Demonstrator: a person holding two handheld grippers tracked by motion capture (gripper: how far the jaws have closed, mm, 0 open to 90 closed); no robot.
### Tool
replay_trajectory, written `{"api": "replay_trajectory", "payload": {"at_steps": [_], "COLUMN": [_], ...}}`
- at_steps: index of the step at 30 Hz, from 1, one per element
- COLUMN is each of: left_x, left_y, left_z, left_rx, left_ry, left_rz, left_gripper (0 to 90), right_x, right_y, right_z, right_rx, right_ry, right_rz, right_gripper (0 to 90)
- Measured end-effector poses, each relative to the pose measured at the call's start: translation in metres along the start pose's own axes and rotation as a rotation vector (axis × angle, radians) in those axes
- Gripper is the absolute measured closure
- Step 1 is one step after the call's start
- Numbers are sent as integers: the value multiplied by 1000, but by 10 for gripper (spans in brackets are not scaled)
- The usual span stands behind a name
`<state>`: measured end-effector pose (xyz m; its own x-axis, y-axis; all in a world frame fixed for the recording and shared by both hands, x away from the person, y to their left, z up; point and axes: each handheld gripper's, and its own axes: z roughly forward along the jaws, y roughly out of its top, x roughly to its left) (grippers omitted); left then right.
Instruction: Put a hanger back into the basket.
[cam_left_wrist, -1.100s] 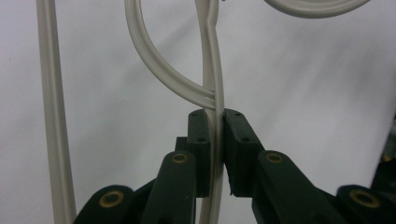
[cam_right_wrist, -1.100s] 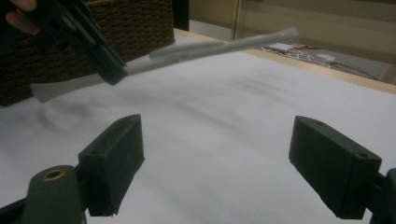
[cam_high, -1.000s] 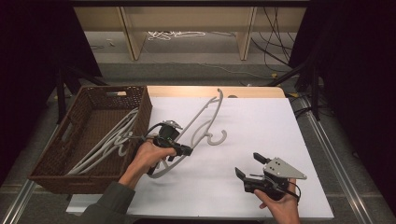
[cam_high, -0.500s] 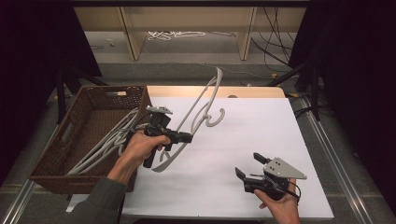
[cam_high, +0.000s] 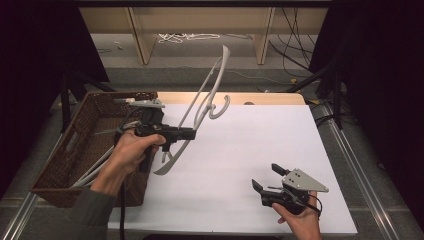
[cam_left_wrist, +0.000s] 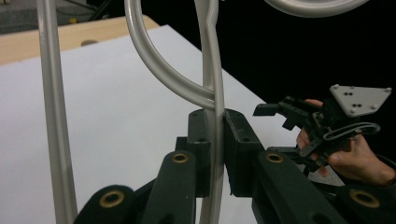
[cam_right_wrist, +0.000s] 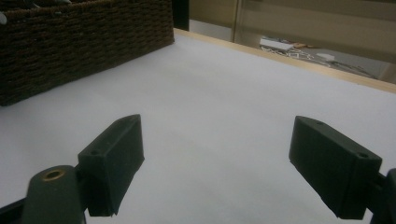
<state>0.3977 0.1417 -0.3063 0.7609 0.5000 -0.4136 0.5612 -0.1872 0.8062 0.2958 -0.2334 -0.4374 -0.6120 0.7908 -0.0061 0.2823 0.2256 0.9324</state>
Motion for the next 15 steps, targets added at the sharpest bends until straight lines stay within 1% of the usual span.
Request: {"api": "replay_trajectory", "payload": {"at_steps": [3,5,7,8,9,12,13,14,15], "left_x": [-2,-2,-1,0,0,6,8,10,12], "left_y": [5,8,10,11,11,11,9,8,5], "left_z": [-15,-26,-37,-42,-47,-62,-67,-71,-75], "left_rx": [-25,-28,-32,-38,-40,-40,-41,-42,-49], "left_ry": [8,27,44,58,69,109,116,130,131], "left_rz": [9,23,25,35,22,40,35,22,10], "left_gripper": [817,817,817,817,817,818,818,818,818], "right_x": [0,0,0,0,0,0,0,0,0], "right_y": [0,-1,0,0,0,0,0,-1,0], "right_z": [0,1,0,1,1,0,1,1,0], "right_rx": [1,-5,1,-8,0,1,-10,-4,7], "right_ry": [-1,-6,1,-6,0,-1,-8,-5,0], "right_rz": [0,4,0,2,4,1,5,6,4], "right_gripper": [186,186,186,186,186,186,186,186,186]}}
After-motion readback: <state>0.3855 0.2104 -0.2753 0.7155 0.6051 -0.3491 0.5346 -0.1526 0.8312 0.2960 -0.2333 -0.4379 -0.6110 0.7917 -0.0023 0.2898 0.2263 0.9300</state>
